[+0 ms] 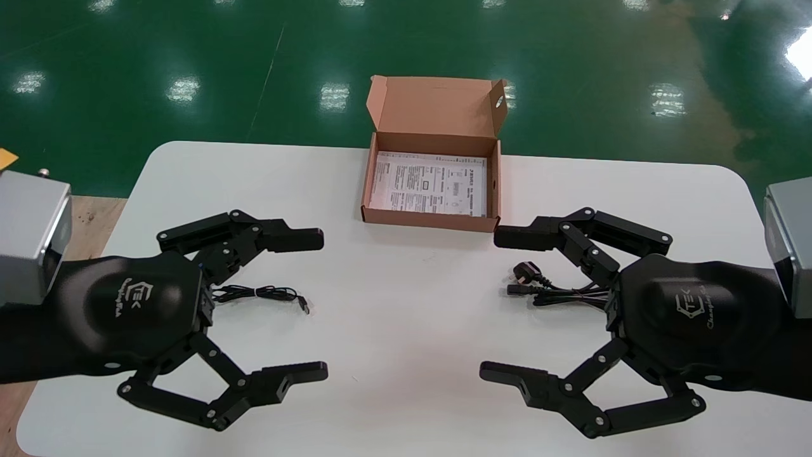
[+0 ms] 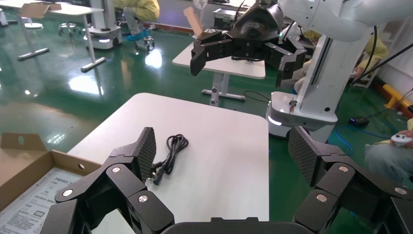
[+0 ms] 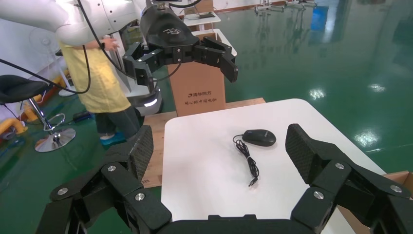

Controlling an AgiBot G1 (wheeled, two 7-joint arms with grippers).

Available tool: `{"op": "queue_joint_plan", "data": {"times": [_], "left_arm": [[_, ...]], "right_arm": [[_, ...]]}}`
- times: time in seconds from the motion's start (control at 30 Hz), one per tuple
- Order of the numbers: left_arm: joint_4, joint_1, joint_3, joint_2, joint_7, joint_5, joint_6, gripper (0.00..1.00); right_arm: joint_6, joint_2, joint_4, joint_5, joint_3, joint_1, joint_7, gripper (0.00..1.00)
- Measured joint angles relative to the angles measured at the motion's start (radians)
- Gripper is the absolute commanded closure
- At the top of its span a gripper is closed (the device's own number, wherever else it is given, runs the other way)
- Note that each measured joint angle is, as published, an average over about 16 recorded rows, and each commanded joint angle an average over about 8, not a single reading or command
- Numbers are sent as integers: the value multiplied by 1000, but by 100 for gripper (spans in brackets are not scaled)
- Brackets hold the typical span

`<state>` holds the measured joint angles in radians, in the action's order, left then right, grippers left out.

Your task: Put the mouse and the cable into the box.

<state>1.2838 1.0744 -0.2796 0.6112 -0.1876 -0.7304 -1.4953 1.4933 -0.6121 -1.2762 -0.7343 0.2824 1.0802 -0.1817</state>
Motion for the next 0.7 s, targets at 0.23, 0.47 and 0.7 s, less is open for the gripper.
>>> {"op": "queue_joint_plan", "data": {"times": [0.23,0.47,0.7], "left_arm": [[0,0,0,0,0,0,0,0],[-1,1,-1,0,0,-1,0,0],[11,53,-45,-18,-22,-88,-29,0]], "right_arm": [[0,0,0,0,0,0,0,0],[0,1,-1,-1,0,0,1,0],[12,9,-17,-73,5,32,72,0]]}}
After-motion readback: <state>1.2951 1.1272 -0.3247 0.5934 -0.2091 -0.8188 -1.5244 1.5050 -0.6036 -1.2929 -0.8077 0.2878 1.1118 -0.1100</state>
